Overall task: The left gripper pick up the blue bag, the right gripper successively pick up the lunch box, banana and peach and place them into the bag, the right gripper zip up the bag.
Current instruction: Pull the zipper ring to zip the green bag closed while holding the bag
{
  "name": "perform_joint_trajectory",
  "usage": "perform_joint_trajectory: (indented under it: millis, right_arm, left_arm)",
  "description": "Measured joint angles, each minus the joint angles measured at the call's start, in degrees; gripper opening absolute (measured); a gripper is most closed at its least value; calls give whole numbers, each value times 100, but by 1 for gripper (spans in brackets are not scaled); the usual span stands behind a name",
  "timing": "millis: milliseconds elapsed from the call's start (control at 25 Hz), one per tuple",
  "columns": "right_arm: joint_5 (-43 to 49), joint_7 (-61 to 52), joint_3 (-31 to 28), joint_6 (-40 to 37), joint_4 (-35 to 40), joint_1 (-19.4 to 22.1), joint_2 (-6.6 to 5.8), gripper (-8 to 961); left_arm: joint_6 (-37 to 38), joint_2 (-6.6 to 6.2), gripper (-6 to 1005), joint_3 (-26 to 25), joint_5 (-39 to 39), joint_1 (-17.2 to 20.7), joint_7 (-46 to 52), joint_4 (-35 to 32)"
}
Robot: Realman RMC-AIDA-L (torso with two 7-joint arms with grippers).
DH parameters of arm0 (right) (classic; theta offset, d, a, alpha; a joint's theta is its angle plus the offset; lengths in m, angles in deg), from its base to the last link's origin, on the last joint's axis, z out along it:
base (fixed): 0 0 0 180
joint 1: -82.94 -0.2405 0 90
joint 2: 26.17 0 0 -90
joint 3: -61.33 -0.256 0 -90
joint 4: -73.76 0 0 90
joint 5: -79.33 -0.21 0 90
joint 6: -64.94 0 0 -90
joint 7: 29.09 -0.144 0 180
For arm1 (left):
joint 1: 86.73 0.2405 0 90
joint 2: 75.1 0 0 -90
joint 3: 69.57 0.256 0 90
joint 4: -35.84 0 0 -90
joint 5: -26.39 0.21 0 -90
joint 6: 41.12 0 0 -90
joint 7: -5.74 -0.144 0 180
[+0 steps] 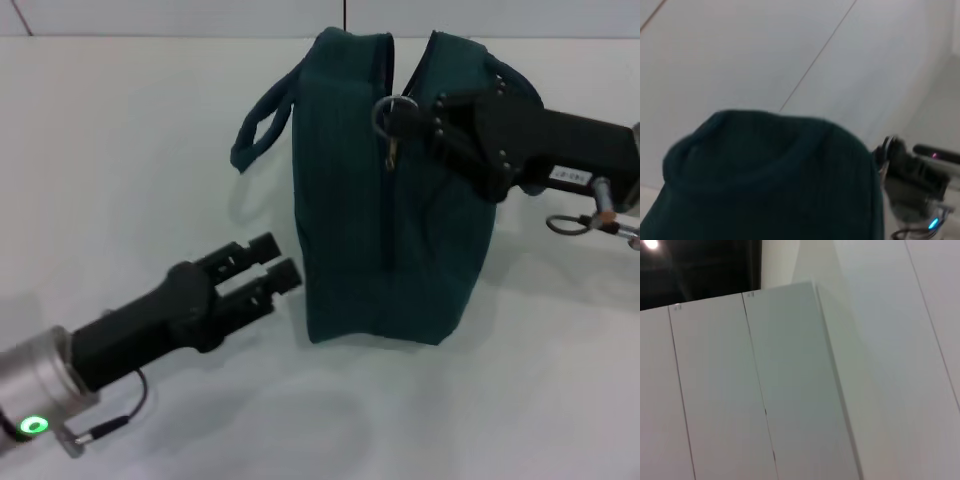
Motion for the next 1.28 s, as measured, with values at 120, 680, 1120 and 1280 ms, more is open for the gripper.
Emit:
perform_joint_trajectory:
  millis: [120, 680, 1120, 1280]
  right_arm:
    - [-2, 9, 8, 35, -147, -134, -7, 9]
    - [-39, 12, 18, 34, -183, -112, -1, 10]
    - [-138, 12, -18, 46, -181, -2, -5, 11]
    - [-341, 12, -22, 60, -182, 57, -5, 11]
  left_arm:
    - [-299, 24, 632, 36, -27, -277, -424, 480]
    - [-696, 59, 619, 31, -316, -739, -1153, 988]
    - [-851, 58, 371, 67, -284, -936, -1490, 1189]
    - [-939, 67, 224, 169, -276, -947, -1564, 1215]
